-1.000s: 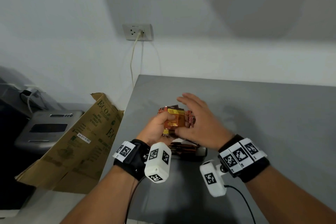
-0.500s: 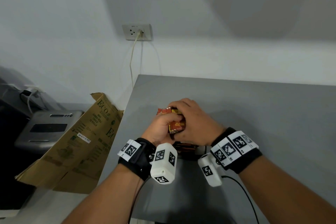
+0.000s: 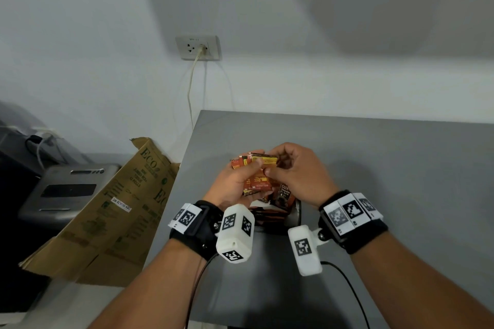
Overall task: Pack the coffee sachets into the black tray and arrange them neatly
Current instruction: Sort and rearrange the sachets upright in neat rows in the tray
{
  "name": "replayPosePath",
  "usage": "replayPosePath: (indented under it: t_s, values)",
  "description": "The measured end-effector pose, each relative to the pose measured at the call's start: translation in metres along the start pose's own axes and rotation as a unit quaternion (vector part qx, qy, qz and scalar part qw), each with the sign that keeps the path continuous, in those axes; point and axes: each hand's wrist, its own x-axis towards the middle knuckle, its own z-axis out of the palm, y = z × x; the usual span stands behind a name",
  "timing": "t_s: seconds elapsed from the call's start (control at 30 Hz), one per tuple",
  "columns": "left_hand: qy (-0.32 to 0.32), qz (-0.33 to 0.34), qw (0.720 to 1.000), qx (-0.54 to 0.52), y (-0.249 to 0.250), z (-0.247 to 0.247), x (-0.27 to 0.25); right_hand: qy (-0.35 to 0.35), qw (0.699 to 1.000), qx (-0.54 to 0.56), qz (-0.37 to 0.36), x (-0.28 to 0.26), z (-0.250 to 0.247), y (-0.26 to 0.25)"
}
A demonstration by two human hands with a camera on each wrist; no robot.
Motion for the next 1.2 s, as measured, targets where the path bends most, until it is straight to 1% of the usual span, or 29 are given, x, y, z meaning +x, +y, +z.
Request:
replayPosePath:
  t_s: [0.07,0.13,0.17,0.2,0.27,0.3,0.33,0.37,0.43,0.47,0.53,0.57,0.6,0.67,0.73,0.77,0.8,0.93,1.0,1.03,1.07,1.1,1.13,1.17,1.2]
  values:
    - [0.006,-0.009,1.0,-0.01,-0.001,-0.001,0.0,0.061,0.997,-0.032,-0.021,0.0,0.001,0.0]
    - [0.016,-0.021,0.999,-0.036,0.0,-0.002,0.0,0.119,0.991,-0.041,-0.056,-0.002,0.0,-0.003]
    - [0.021,-0.024,0.998,-0.05,0.0,-0.003,0.0,0.121,0.989,-0.043,-0.076,-0.004,0.0,-0.004]
    - [0.022,-0.026,0.998,-0.058,0.001,-0.003,0.0,0.106,0.988,-0.054,-0.094,-0.006,0.001,-0.005]
    - [0.024,-0.013,0.999,-0.046,0.003,-0.002,-0.001,0.041,0.99,-0.087,-0.102,-0.013,0.004,-0.003]
    - [0.031,0.002,0.999,-0.029,0.003,-0.004,-0.001,0.009,0.992,-0.088,-0.092,-0.016,0.006,0.0]
    - [0.034,0.013,0.999,-0.011,0.004,-0.005,-0.001,-0.017,0.995,-0.066,-0.076,-0.018,0.006,0.001]
    - [0.032,0.026,0.999,0.007,0.006,-0.005,-0.001,-0.025,0.998,-0.017,-0.049,-0.018,0.005,0.002]
    - [0.017,0.041,0.999,0.029,0.006,-0.005,-0.002,-0.008,0.995,0.102,0.012,-0.017,0.005,-0.002]
    - [0.008,0.038,0.999,0.029,0.006,-0.003,-0.003,0.008,0.992,0.12,0.036,-0.015,0.005,-0.003]
    - [0.003,0.02,1.0,0.016,0.007,0.0,-0.006,0.023,0.995,0.084,0.058,-0.009,0.003,-0.002]
    - [0.0,0.008,1.0,0.001,0.006,0.0,-0.007,0.022,0.994,0.084,0.067,-0.007,0.003,0.0]
    - [-0.003,-0.003,1.0,-0.016,0.006,-0.001,-0.007,0.027,0.99,0.108,0.083,-0.005,0.002,0.001]
    - [0.003,-0.01,0.999,-0.033,0.006,-0.002,-0.007,0.04,0.969,0.207,0.129,-0.003,-0.003,0.002]
    - [0.009,0.0,1.0,-0.025,0.005,-0.005,-0.005,0.028,0.932,0.322,0.165,-0.002,-0.008,0.0]
    - [0.006,0.005,1.0,-0.017,0.005,-0.005,-0.004,0.012,0.92,0.351,0.176,-0.003,-0.009,0.0]
    - [0.005,0.011,1.0,-0.007,0.006,-0.004,-0.005,-0.004,0.915,0.361,0.181,-0.003,-0.009,-0.001]
    - [0.016,0.047,0.998,0.039,0.002,-0.001,-0.003,-0.052,0.924,0.329,0.187,-0.007,-0.002,-0.005]
    - [0.028,0.059,0.997,0.044,-0.001,0.0,-0.002,-0.048,0.929,0.316,0.185,-0.007,0.001,-0.006]
    - [0.031,0.057,0.997,0.042,-0.002,0.0,-0.002,-0.032,0.934,0.309,0.176,-0.007,0.001,-0.006]
    - [0.032,0.044,0.998,0.037,-0.001,0.0,-0.002,-0.004,0.943,0.295,0.157,-0.006,0.0,-0.006]
    - [0.036,0.016,0.999,0.029,0.0,-0.003,-0.001,0.032,0.959,0.253,0.125,-0.005,-0.002,-0.006]
    - [0.041,-0.022,0.999,0.017,0.0,-0.006,-0.001,0.068,0.976,0.189,0.084,-0.004,-0.006,-0.006]
    - [0.044,-0.062,0.997,0.004,0.002,-0.008,-0.001,0.082,0.989,0.116,0.037,-0.004,-0.011,-0.006]
    - [0.047,-0.084,0.995,-0.007,0.003,-0.01,0.001,0.065,0.996,0.056,-0.001,-0.006,-0.015,-0.007]
